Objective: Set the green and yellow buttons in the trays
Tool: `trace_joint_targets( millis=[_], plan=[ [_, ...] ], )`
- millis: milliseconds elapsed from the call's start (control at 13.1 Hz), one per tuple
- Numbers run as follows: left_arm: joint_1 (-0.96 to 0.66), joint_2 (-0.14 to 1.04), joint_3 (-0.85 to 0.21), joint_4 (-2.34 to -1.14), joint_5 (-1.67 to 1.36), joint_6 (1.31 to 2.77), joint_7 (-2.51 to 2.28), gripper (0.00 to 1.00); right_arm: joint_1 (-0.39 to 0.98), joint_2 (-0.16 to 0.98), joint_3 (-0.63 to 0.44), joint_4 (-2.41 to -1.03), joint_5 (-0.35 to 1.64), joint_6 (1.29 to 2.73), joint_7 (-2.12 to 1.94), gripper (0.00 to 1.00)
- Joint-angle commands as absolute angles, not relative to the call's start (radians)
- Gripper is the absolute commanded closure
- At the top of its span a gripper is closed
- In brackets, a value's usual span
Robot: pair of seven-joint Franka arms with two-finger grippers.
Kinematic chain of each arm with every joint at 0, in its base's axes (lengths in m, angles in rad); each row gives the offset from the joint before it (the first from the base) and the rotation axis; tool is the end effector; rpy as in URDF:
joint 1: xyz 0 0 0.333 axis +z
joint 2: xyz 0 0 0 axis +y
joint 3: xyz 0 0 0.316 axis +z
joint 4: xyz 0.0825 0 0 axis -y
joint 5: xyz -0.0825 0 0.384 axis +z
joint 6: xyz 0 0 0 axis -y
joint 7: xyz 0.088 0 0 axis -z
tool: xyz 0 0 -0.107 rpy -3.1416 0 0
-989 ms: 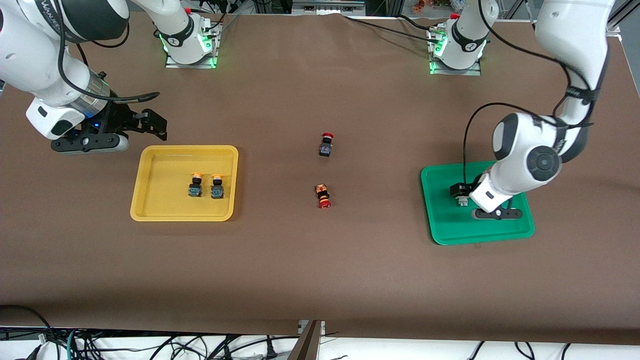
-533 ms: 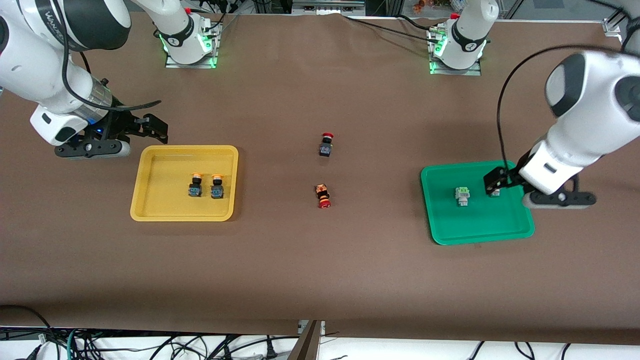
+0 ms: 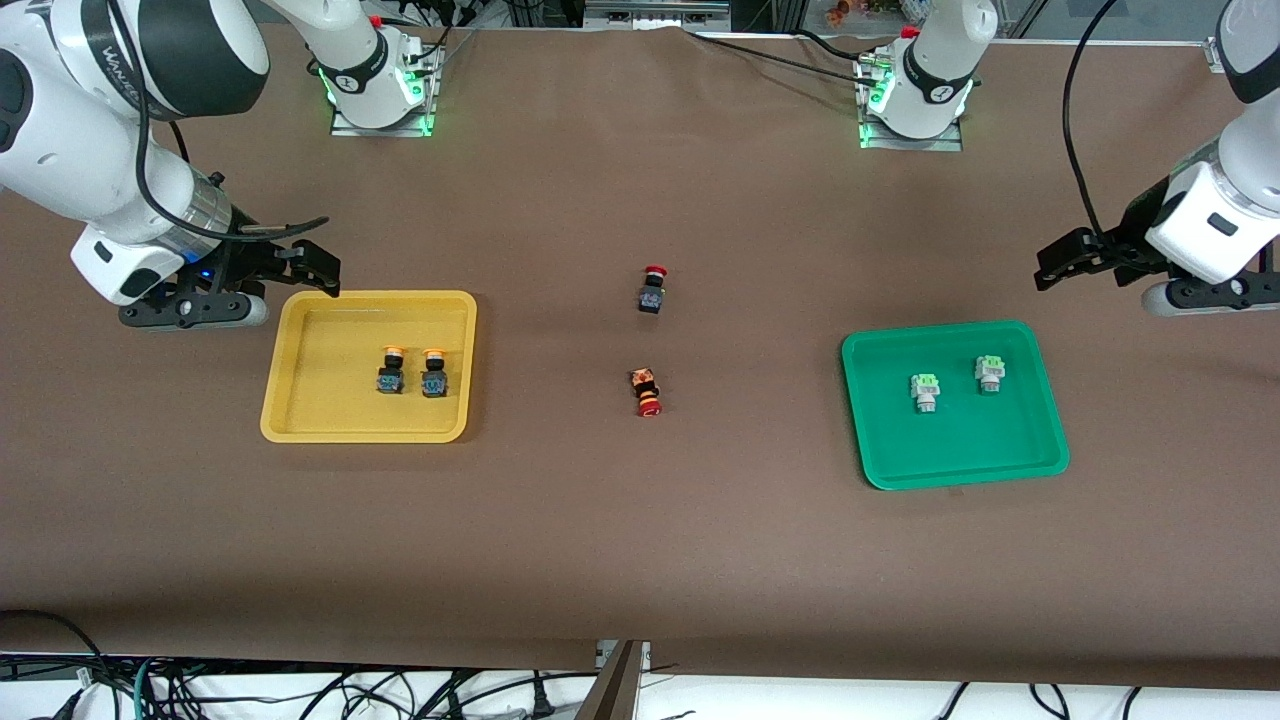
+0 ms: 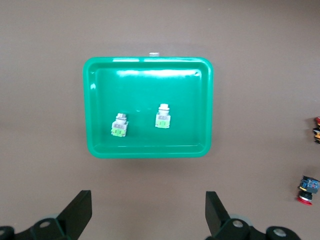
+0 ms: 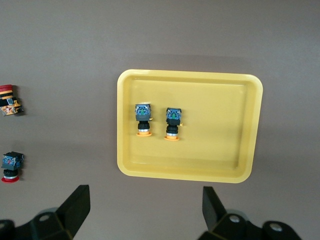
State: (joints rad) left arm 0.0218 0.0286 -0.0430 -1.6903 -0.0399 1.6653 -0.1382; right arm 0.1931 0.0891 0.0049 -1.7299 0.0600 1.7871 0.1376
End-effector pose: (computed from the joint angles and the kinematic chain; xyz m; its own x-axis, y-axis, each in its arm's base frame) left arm 0.5654 -0.0156 0.5600 0.9910 0.1203 -0.0587 0.1224 -0.9919 0.0329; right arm 0.5749 0.1205 0.5164 0.9981 0.0476 -0.0400 0.0454 -0.9975 -0.0536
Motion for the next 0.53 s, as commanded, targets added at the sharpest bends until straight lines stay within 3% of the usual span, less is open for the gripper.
trace_joint_targets(
  millis=[0, 457],
  plan=[
    [0.023, 0.083, -0.028, -1.613, -0.055, 1.608, -0.123, 0.0, 0.178, 0.101, 0.018, -1.703, 0.048, 1.782, 0.138, 0.01],
    [0.02, 0.124, -0.029, -1.548, -0.044, 1.552, -0.086, 0.0, 0.176, 0.109, 0.018, -1.703, 0.046, 1.787, 0.132, 0.01]
  ],
)
